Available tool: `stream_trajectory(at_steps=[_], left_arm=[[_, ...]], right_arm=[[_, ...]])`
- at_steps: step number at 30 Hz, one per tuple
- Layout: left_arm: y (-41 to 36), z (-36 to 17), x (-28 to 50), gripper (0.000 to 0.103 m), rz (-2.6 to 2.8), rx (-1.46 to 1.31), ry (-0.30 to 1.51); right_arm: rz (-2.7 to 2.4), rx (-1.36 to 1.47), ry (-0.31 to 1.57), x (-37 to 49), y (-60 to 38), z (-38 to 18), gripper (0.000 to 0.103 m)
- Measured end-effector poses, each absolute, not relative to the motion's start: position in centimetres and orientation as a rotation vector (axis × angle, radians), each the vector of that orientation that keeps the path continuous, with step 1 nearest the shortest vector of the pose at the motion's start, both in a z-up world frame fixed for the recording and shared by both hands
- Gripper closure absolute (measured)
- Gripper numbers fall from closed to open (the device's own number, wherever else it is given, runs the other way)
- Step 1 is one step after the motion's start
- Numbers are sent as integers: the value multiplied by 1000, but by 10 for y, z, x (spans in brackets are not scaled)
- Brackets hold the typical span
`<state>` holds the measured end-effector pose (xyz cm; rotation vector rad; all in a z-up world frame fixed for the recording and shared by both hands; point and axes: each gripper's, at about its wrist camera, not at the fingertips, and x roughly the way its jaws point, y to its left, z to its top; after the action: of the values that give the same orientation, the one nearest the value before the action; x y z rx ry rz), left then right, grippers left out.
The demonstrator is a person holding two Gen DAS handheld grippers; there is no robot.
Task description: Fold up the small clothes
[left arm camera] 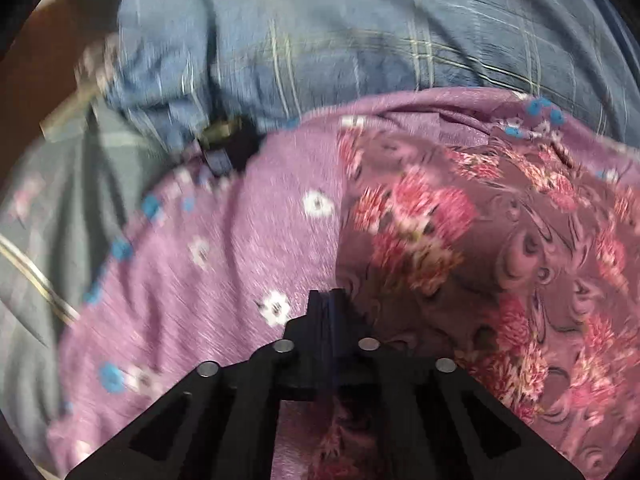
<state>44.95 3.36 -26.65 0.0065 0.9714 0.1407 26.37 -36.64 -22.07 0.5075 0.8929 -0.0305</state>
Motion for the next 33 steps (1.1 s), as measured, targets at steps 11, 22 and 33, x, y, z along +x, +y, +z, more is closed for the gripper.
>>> stream_trajectory(at_steps=[11, 22, 33], left_arm=[[44, -223, 438, 65, -18, -203, 795], [31, -254, 444, 29, 13, -145, 937], [39, -237, 442, 28, 18, -154, 887]], right_arm=[[173, 497, 899, 278, -310, -228, 82], [210, 423, 984, 298, -256, -243, 79], [302, 234, 990, 308, -196, -253, 68]])
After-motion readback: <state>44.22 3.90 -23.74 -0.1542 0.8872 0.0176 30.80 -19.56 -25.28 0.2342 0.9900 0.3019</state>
